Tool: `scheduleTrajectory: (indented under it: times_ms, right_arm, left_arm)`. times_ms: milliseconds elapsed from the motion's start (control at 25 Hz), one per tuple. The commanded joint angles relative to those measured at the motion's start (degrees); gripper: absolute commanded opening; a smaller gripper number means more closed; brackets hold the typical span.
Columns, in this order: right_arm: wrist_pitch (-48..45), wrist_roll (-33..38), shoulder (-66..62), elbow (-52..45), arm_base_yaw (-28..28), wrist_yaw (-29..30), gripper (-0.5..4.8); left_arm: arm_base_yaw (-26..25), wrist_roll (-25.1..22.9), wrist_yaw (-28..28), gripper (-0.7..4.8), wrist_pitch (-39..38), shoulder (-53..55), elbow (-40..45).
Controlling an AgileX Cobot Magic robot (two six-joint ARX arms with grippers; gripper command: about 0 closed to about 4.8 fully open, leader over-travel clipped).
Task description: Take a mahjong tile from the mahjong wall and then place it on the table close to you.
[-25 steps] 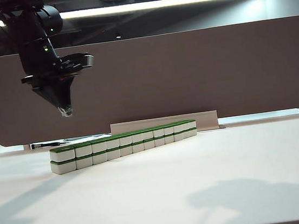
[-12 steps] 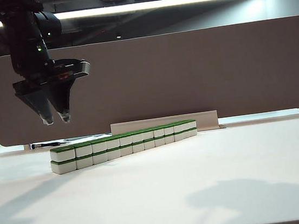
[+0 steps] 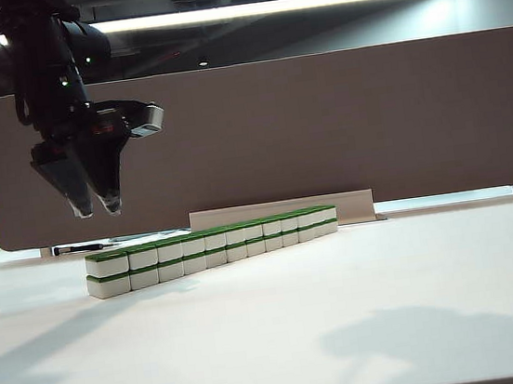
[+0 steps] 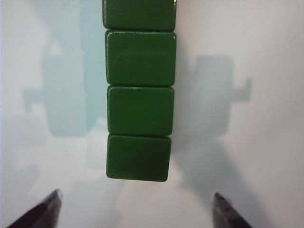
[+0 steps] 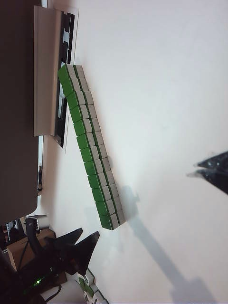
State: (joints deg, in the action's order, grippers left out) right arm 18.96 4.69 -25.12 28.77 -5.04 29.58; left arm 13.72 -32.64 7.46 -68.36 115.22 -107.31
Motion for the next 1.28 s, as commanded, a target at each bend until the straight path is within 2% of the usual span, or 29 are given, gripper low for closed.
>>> scheduleTrajectory:
  times_ms: [40,400,961,1041,1201,1281]
  right_arm:
    - [-0.57,0.04,-0.04,0.26,-0.02,0.15,-0.01]
    - [-0.55,0.04,0.07,0.26,-0.02,0.15,-0.01]
    - [-0.5,0.04,0.09,0.26,0.0,0.13,-0.01]
    - [-0.5,0.04,0.09,0.26,0.0,0.13,-0.01]
    - [-0.5,0.04,0.09,0.26,0.0,0.13,-0.01]
    - [-0.5,0.04,0.09,0.26,0.0,0.13,-0.01]
  left_arm:
    - [0.04,-0.37,0.31,4.09,-0.28,1.22,-0.07]
    - [0.04,-0.35,0.02,4.07,-1.01,5.35,0.2]
    - [0.04,-0.35,-1.44,3.98,2.47,10.38,0.26]
    - [0.04,-0.35,-1.46,3.88,3.43,10.38,0.35]
    - [0.04,-0.33,-1.44,3.24,4.15,10.38,0.35]
    - [0.04,-0.33,-1.44,3.16,4.17,10.38,0.35]
